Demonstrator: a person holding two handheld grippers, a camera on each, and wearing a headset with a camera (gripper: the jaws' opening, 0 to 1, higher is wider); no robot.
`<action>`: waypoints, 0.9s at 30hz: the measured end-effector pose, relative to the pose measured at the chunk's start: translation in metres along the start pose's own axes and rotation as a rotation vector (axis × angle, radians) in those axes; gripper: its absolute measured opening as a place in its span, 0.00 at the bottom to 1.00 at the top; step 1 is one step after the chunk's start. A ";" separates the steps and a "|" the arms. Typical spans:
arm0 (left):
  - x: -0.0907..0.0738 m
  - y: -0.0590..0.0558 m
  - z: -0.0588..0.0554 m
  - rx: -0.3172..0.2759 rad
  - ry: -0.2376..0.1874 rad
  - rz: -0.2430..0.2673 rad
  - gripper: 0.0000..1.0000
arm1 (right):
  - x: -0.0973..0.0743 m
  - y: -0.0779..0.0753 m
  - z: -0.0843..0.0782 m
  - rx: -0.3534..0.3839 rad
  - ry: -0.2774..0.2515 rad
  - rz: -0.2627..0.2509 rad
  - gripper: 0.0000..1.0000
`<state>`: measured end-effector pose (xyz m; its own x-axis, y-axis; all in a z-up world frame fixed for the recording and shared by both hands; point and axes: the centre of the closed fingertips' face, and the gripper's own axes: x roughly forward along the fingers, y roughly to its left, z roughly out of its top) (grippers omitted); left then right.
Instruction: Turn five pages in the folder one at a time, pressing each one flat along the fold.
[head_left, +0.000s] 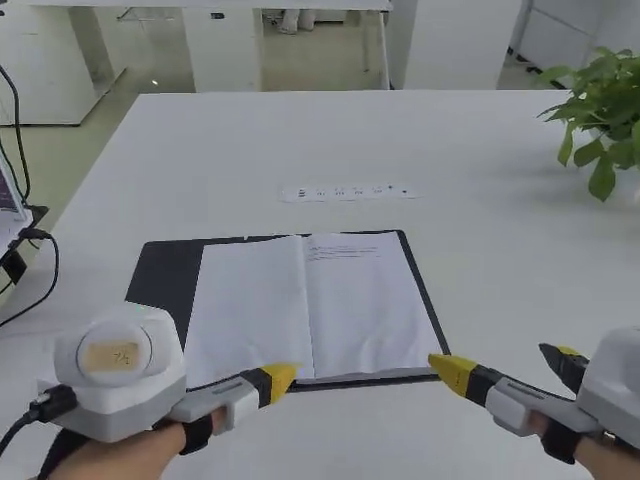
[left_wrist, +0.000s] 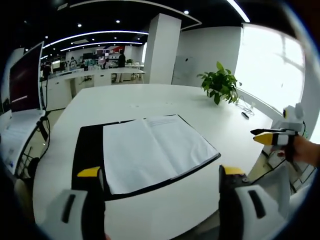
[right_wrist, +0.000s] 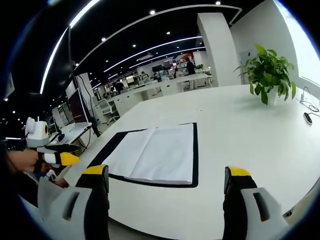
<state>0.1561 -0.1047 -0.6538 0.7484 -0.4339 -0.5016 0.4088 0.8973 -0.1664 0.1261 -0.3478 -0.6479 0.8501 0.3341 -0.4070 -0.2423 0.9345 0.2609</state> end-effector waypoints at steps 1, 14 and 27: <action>0.005 -0.004 0.000 0.005 0.001 -0.006 0.95 | 0.001 0.002 -0.002 0.002 0.003 0.004 0.95; 0.086 -0.069 -0.008 0.096 0.070 -0.115 0.94 | 0.004 0.007 -0.006 0.027 0.007 0.026 0.91; 0.147 -0.099 -0.023 0.129 0.086 -0.102 0.89 | 0.002 -0.005 -0.010 0.039 0.008 0.014 0.90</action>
<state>0.2135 -0.2556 -0.7300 0.6547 -0.5085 -0.5593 0.5478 0.8290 -0.1125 0.1238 -0.3503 -0.6588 0.8427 0.3486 -0.4103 -0.2359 0.9241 0.3006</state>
